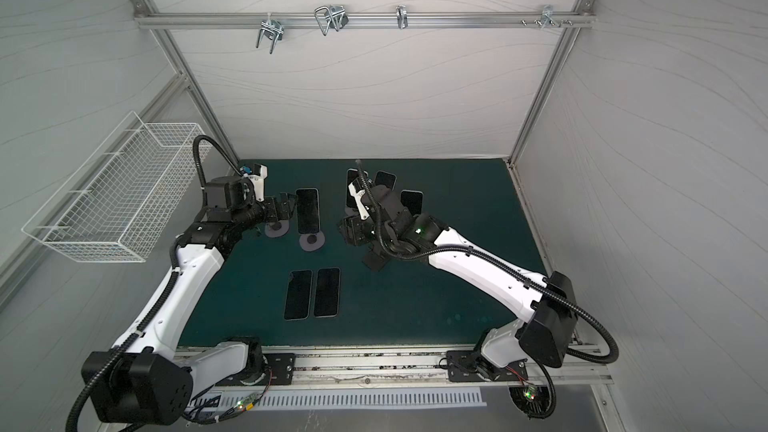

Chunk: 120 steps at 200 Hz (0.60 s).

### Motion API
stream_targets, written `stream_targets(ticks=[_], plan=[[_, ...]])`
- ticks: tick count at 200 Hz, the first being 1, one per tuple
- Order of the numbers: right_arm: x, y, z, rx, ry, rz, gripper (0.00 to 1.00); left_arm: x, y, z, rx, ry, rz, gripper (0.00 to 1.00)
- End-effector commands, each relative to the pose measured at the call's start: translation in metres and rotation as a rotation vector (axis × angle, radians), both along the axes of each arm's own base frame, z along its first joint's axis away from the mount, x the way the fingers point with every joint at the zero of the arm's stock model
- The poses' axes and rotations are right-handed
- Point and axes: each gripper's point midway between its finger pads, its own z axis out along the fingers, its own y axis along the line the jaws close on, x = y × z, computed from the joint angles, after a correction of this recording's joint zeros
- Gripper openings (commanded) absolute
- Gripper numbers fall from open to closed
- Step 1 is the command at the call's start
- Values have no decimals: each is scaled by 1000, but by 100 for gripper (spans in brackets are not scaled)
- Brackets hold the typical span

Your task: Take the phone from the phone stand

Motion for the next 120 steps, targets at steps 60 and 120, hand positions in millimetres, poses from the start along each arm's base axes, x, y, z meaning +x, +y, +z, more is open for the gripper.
stream_targets(ticks=[60, 120], plan=[[9, -3, 27, 10, 8, 92, 73, 14, -6, -5, 45, 68, 128, 96], [24, -46, 26, 24, 28, 1, 73, 34, -27, -37, 149, 149, 147, 98]])
